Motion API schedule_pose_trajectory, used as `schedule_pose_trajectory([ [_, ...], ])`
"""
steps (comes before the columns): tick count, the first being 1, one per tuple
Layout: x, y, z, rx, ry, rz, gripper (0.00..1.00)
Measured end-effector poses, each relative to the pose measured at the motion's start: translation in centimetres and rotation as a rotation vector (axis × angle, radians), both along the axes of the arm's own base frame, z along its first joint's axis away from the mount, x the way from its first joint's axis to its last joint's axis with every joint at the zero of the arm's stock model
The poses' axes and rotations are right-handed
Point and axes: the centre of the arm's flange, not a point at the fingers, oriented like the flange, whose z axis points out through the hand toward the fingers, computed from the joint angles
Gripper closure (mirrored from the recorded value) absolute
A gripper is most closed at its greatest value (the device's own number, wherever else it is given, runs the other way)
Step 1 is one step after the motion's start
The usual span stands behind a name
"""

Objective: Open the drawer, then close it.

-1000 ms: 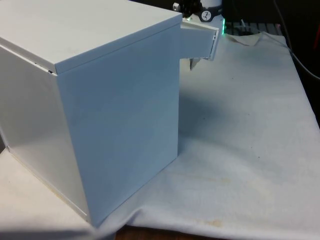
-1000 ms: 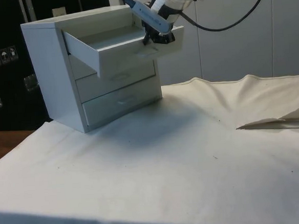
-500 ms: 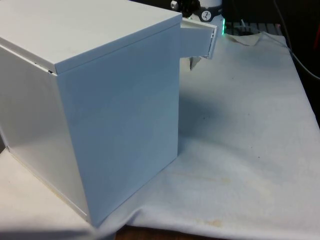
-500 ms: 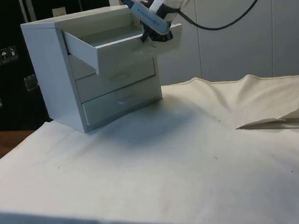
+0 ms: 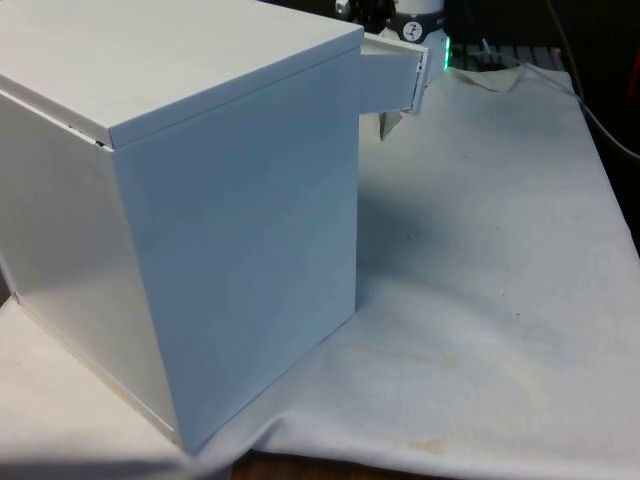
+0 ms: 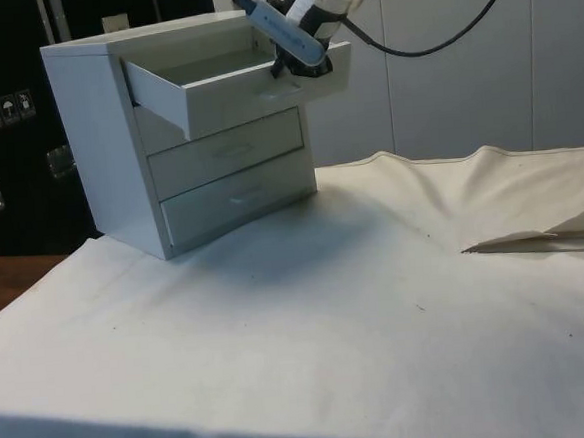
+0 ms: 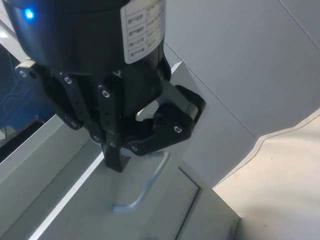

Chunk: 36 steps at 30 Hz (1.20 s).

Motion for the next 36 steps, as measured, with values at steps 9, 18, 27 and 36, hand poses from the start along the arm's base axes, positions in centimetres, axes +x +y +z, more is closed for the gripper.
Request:
schedule_pose_trajectory([
  [9,0.3,-0.3,0.3,-0.007,-0.006,-0.003,1.0],
  [18,1.0,-0.8,0.8,-0.024,-0.018,-0.008,1.0],
  [27,1.3,-1.1,1.2,-0.034,-0.027,-0.009,1.0],
  [36,1.8,-1.4,1.6,-0.042,-0.037,-0.012,1.0],
])
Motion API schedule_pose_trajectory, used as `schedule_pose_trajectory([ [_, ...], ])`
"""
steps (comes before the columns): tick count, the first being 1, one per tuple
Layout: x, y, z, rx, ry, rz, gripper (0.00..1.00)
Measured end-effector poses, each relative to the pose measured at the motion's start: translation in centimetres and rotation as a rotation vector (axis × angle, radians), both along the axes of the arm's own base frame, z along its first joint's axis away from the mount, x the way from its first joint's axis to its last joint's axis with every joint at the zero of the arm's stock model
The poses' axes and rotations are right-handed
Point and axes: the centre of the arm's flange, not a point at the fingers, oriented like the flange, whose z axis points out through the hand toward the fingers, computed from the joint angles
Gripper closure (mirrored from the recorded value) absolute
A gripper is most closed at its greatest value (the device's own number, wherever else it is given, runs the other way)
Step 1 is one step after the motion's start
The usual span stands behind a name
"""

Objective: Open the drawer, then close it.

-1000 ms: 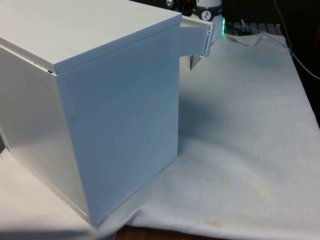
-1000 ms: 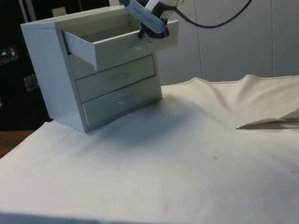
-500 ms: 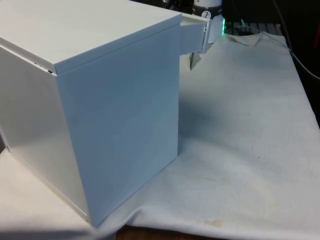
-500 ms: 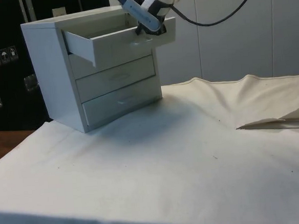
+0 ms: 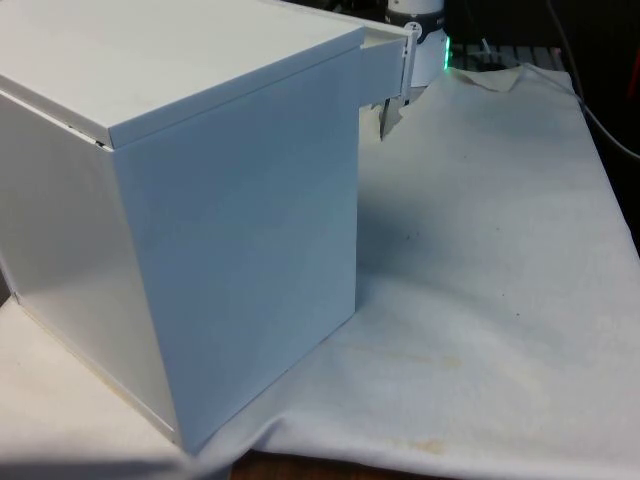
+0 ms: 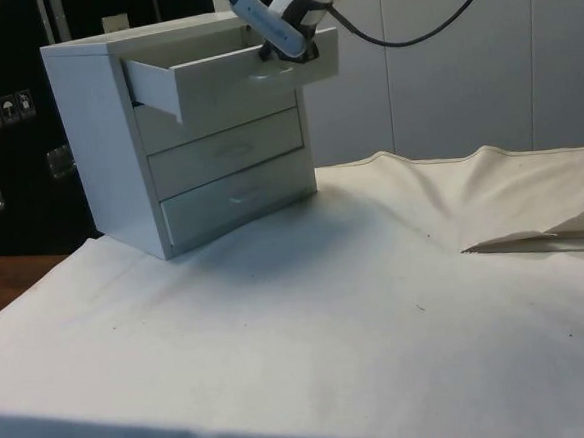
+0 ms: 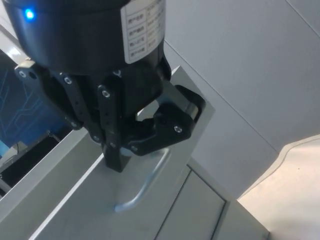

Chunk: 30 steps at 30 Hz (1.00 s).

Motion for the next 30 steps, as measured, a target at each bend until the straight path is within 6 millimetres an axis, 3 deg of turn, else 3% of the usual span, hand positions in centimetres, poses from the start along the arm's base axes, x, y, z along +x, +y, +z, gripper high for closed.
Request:
schedule_pose_trajectory([
  [30,2.0,-1.1,1.2,-0.023,-0.024,-0.017,1.0],
])
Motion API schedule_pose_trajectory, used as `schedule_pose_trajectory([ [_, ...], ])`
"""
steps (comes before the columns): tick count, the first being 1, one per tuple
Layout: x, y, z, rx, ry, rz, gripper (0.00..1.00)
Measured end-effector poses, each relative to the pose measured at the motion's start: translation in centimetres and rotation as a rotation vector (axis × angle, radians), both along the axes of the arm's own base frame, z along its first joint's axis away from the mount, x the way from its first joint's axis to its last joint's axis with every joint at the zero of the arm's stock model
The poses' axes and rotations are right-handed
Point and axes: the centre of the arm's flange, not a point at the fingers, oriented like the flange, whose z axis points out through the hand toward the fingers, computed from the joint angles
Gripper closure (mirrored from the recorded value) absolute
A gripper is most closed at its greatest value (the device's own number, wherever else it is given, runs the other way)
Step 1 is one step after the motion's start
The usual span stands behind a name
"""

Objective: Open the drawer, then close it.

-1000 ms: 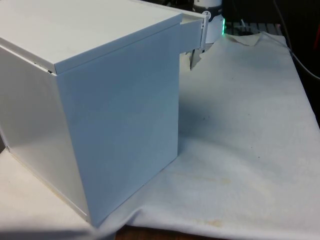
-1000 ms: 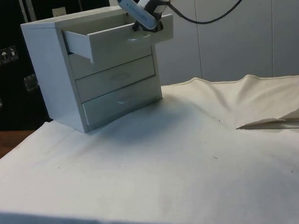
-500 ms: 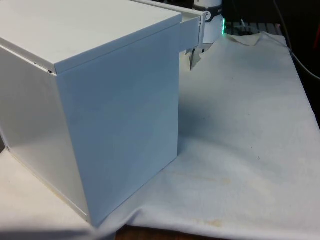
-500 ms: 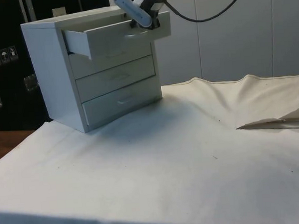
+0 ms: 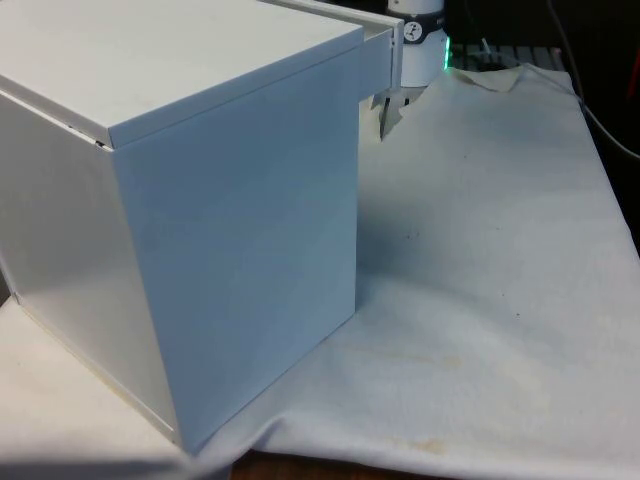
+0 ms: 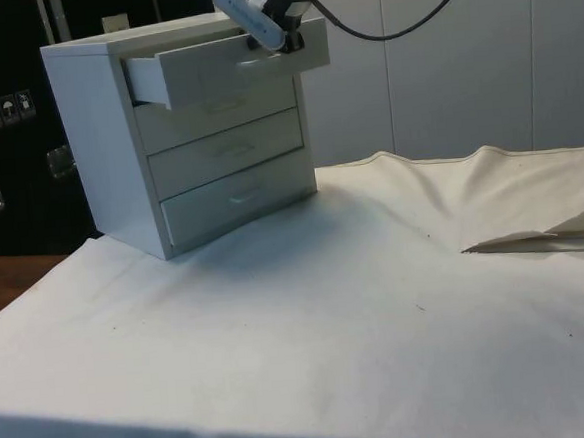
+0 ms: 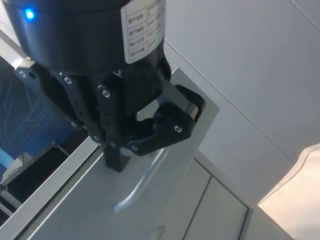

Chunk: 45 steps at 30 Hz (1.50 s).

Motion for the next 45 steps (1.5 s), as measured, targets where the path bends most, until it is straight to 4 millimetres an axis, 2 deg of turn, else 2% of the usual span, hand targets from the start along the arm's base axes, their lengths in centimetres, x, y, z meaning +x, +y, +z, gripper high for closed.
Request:
schedule_pose_trajectory([
  [45,4.1,-2.5,-0.1,-0.036,-0.008,-0.054,1.0],
])
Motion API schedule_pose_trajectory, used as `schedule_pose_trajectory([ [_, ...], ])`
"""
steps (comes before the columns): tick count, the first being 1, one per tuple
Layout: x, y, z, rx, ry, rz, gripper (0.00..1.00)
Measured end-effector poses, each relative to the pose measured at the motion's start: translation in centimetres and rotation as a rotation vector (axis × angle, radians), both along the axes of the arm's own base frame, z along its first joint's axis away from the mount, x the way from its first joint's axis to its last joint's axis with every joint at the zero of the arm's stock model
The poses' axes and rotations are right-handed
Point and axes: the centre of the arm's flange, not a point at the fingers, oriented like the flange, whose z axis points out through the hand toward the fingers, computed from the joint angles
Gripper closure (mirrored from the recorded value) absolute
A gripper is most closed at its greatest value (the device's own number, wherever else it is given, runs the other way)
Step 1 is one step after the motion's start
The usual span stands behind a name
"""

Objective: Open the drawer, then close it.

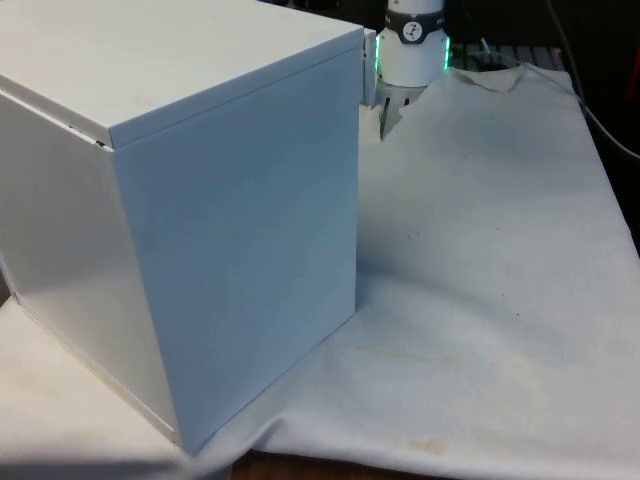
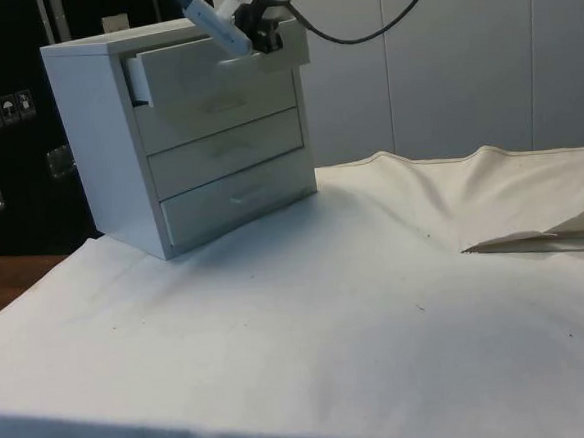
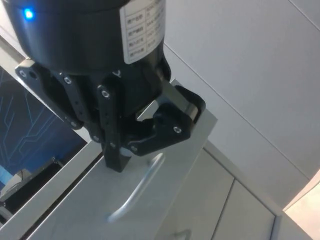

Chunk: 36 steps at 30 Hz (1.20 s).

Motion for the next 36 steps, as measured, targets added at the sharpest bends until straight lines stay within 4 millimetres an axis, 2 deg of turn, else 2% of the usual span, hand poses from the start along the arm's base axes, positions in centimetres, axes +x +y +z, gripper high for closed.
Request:
schedule_pose_trajectory([
  [36,3.5,-2.1,-0.9,-0.029,-0.012,-0.05,1.0],
])
